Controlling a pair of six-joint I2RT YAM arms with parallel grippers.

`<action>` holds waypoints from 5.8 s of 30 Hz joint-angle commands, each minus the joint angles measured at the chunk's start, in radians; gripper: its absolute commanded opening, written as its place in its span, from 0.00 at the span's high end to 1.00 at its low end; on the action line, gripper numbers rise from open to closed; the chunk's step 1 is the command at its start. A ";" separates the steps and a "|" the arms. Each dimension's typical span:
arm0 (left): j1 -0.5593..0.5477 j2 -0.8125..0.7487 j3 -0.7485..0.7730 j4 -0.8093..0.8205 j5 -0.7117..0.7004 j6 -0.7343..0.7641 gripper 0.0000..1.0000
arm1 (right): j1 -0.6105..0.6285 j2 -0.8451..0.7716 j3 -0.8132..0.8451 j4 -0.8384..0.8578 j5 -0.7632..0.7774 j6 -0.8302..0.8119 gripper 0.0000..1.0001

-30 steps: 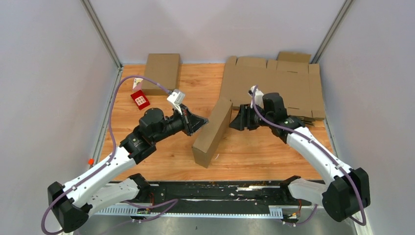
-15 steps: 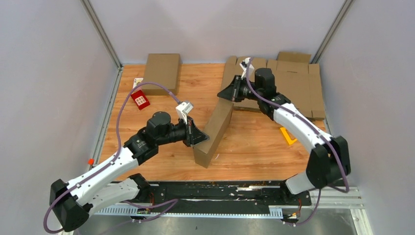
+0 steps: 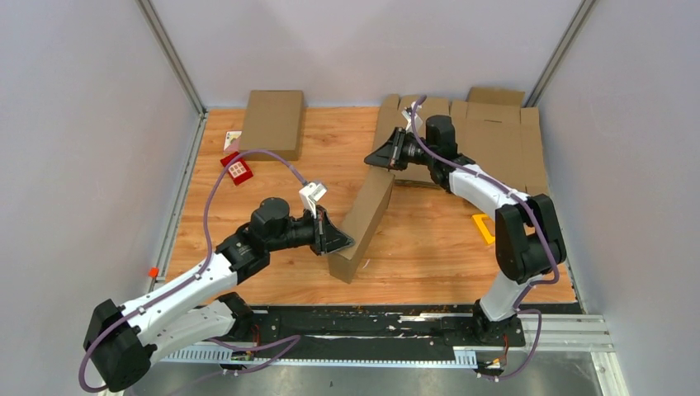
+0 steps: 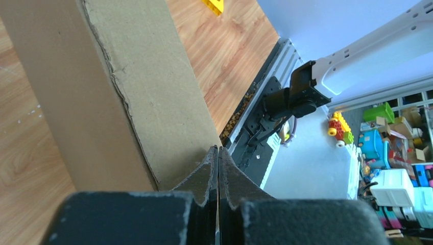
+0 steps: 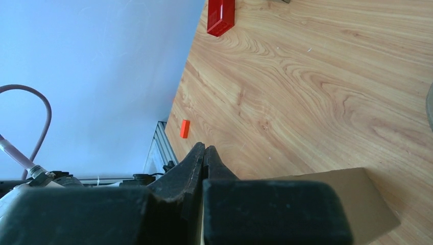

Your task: Fold the paper box

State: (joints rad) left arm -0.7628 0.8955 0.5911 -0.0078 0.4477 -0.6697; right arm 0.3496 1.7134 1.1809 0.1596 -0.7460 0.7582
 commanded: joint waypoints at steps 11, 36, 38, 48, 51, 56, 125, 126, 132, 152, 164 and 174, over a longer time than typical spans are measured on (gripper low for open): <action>0.000 0.013 0.150 -0.158 -0.055 0.093 1.00 | -0.008 -0.068 0.173 -0.193 0.000 -0.092 1.00; 0.000 -0.036 0.245 -0.218 0.035 0.000 1.00 | -0.009 -0.002 0.001 -0.191 0.012 -0.143 1.00; 0.000 -0.040 0.231 -0.228 0.027 0.005 1.00 | -0.009 -0.007 -0.003 -0.189 0.011 -0.144 1.00; 0.000 -0.036 -0.152 0.047 0.035 -0.103 1.00 | -0.009 -0.002 0.002 -0.185 0.008 -0.142 1.00; 0.000 -0.031 -0.120 0.027 0.046 -0.092 1.00 | -0.010 -0.004 0.002 -0.190 0.008 -0.146 1.00; 0.000 -0.079 0.085 -0.178 -0.005 -0.011 1.00 | -0.009 -0.007 0.005 -0.187 0.007 -0.141 1.00; 0.580 0.198 -0.347 0.687 -0.860 0.583 0.02 | -0.336 -0.610 -0.843 0.384 0.834 -0.707 0.02; 0.587 0.227 -0.352 0.716 -0.850 0.579 0.02 | -0.386 -0.605 -0.840 0.383 0.776 -0.694 0.04; 0.596 0.223 -0.364 0.732 -0.848 0.573 0.03 | -0.416 -0.642 -0.888 0.443 0.675 -0.739 0.04; 0.595 0.152 -0.443 0.813 -0.928 0.627 0.00 | -0.387 -0.324 -0.937 0.803 0.720 -0.843 0.00; 0.626 0.463 -0.404 1.073 -0.824 0.706 0.00 | -0.385 -0.324 -0.934 0.801 0.724 -0.845 0.00; 0.626 0.466 -0.417 1.106 -0.718 0.748 0.00 | -0.385 -0.324 -0.934 0.800 0.724 -0.845 0.00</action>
State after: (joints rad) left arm -0.1425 1.3708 0.1764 1.0336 -0.3035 0.0475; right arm -0.0402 1.4036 0.2192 0.9226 -0.0120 -0.0769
